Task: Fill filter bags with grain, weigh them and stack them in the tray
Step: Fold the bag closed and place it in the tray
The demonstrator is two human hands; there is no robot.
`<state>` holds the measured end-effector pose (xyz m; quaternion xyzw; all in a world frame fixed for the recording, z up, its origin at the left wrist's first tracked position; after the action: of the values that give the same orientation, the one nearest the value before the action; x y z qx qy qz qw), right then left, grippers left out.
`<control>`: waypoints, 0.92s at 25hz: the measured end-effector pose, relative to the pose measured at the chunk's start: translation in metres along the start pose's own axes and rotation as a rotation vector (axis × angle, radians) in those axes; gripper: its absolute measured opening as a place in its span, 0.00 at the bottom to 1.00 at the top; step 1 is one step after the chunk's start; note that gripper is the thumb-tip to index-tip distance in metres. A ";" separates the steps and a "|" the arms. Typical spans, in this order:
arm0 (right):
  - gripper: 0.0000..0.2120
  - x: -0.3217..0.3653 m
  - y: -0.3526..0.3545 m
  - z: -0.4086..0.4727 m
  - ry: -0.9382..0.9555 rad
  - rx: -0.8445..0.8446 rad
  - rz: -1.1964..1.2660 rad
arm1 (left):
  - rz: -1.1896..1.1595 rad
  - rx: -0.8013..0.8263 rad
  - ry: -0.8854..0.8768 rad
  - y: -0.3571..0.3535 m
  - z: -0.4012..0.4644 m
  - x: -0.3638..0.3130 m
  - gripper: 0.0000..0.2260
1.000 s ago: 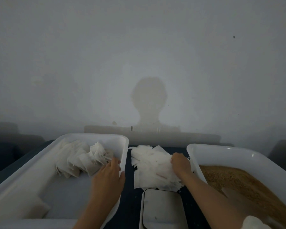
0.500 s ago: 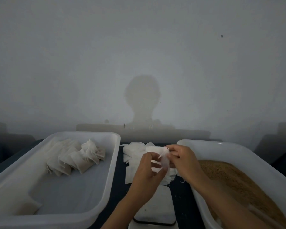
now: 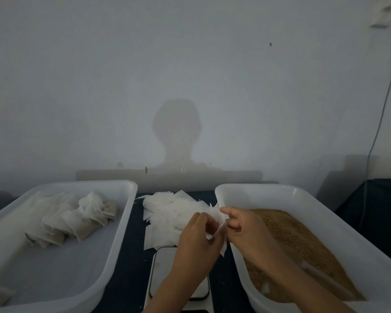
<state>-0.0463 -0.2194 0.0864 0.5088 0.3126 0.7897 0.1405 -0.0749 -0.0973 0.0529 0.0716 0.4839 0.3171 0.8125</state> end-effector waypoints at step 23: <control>0.04 -0.060 0.060 -0.014 -0.085 -0.289 0.293 | 0.055 0.207 -0.274 -0.066 0.017 -0.044 0.04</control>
<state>-0.0266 -0.3028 0.0782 0.5562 0.1128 0.8162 0.1087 -0.0458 -0.1723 0.0667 0.2107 0.3963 0.2751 0.8502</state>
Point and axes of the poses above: each hand's wrist, its own z-axis towards the middle knuckle, its own y-axis out of the back of the hand, x = y × z, the point moved 3 cm from there along z, towards the middle knuckle, and after that the axes turned 3 degrees about y, right-handed, at the moved point
